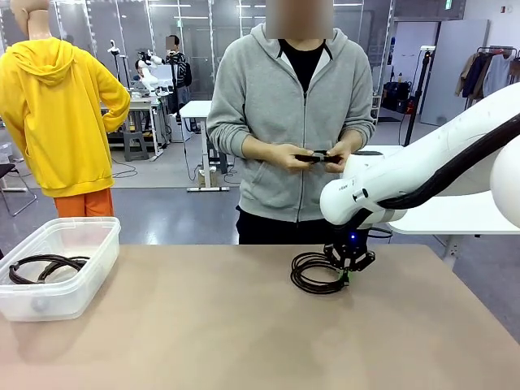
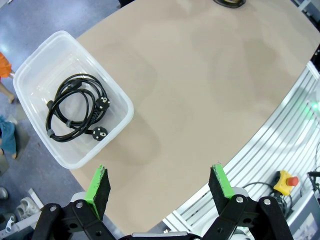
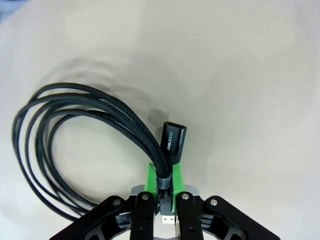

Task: Organize and store the cables.
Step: Place the USB Extension Cable into the Organizing box.

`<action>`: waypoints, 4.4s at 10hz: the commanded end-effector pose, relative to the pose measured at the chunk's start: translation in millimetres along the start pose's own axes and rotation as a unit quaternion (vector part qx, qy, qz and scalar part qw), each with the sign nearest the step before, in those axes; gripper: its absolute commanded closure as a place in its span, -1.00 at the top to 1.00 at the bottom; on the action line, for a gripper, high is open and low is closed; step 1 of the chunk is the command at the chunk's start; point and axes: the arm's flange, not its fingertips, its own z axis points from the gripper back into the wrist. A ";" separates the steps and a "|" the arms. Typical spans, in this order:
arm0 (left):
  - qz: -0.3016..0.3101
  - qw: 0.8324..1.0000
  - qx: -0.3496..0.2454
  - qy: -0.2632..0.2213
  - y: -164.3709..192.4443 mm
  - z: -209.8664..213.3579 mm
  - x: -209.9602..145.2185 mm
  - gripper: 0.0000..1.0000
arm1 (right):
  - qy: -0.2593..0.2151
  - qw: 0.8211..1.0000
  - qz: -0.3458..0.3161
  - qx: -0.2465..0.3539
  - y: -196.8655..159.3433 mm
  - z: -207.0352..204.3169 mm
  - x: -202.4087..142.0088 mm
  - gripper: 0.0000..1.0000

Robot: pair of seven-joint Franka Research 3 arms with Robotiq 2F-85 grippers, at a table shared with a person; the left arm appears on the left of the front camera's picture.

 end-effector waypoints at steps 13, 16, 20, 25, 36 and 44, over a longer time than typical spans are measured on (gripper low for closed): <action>0.000 1.000 0.004 0.004 -1.0 0.4 -0.1 1.00 | -0.061 0.970 0.155 0.178 90.9 71.7 -167.5 -1.00; 0.000 1.000 0.004 0.004 -1.0 0.4 -0.1 1.00 | -0.069 0.965 0.176 0.180 159.1 48.2 -175.5 -1.00; 0.000 1.000 0.004 0.004 -1.0 0.4 -0.1 1.00 | -0.035 0.970 0.188 0.148 205.2 -4.4 -173.4 -1.00; 0.000 1.000 0.004 0.004 -1.0 0.4 -0.1 1.00 | -0.038 0.971 0.186 0.147 201.9 -5.5 -178.7 0.89; 0.000 1.000 0.004 0.004 -1.0 0.4 -0.1 1.00 | -0.172 0.900 0.330 0.226 -49.9 125.2 -215.0 1.00; 0.000 1.000 0.004 0.004 -1.0 0.4 -0.1 1.00 | -0.205 0.755 0.593 0.191 -265.0 154.4 -228.1 1.00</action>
